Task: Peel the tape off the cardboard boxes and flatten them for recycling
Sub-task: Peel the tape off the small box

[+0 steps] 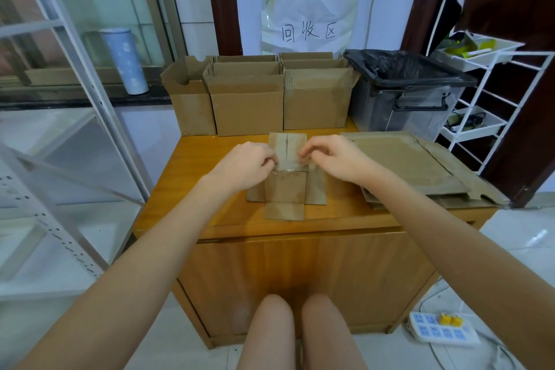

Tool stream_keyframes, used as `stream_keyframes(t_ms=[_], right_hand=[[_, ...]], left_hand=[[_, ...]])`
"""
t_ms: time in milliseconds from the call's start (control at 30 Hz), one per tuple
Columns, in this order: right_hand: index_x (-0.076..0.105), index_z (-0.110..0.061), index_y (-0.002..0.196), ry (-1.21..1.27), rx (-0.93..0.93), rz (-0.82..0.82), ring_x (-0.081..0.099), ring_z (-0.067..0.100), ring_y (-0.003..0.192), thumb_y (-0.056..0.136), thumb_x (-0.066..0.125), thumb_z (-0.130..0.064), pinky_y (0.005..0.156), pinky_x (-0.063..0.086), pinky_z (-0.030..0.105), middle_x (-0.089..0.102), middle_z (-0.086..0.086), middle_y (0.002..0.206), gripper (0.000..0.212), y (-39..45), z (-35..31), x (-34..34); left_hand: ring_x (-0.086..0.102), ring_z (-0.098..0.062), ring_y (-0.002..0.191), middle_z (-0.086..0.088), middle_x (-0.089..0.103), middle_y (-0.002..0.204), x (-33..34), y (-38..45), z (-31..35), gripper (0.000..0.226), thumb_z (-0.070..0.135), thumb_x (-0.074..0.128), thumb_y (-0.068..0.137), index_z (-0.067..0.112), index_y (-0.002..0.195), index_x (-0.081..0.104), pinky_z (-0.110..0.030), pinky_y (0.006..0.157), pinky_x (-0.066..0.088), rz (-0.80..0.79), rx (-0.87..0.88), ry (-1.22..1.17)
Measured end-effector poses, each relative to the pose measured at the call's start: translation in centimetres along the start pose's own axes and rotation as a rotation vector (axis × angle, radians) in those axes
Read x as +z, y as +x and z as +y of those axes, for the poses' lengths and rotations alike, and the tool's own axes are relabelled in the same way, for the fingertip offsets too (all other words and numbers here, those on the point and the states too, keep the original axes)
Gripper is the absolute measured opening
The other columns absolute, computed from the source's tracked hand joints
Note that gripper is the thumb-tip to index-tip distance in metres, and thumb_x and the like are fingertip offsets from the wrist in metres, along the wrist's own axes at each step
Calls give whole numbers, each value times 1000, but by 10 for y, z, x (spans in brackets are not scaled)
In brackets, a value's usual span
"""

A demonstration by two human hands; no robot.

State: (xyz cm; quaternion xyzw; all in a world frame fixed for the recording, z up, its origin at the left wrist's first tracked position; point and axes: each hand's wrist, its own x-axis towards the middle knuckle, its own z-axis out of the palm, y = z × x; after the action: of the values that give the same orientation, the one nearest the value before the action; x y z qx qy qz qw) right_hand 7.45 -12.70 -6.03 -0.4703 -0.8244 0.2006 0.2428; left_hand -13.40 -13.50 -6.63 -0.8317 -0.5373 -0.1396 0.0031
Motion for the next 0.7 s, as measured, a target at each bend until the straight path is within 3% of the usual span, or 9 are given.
stream_keyframes(t_ms=[67,167,300,433,567,700], right_hand=[[67,-17,103,155,64,-38,61,8,104,98,37,-9,102,42,35,70,-4,101,32,5,0,-2],[69,-19,96,161,89,-65,60,8,106,98,33,-13,105,39,34,72,-7,94,37,15,0,-1],[71,-21,79,154,130,-58,64,12,96,94,34,-19,91,51,49,73,-8,86,40,25,4,-1],[68,-24,74,144,157,-11,64,16,93,92,33,-23,86,53,50,72,-4,87,39,29,8,2],[65,-14,76,273,203,16,69,12,82,96,33,-15,91,51,42,74,0,79,37,32,8,4],[64,-14,80,257,236,50,70,15,78,95,37,-19,86,54,46,73,0,72,31,40,5,12]], left_hand=[[58,-14,107,1,65,117,-3,2,-3,30,14,41,99,15,113,67,-30,94,46,-38,-20,-59],[57,-12,108,3,65,115,-6,3,-10,30,13,38,100,17,109,67,-29,95,46,-71,-72,-177],[58,-12,107,4,66,113,-5,3,-15,31,13,35,100,17,104,66,-33,95,47,-53,-103,-255],[61,-14,105,2,69,108,-4,5,-14,32,12,33,100,18,87,62,-37,93,48,-26,-108,-256],[61,-12,97,2,69,101,-5,8,-11,34,11,33,99,17,83,63,-36,90,49,9,-156,-341],[64,-13,95,6,69,89,-3,10,-16,33,4,36,96,19,80,61,-39,88,53,45,-250,-555]])
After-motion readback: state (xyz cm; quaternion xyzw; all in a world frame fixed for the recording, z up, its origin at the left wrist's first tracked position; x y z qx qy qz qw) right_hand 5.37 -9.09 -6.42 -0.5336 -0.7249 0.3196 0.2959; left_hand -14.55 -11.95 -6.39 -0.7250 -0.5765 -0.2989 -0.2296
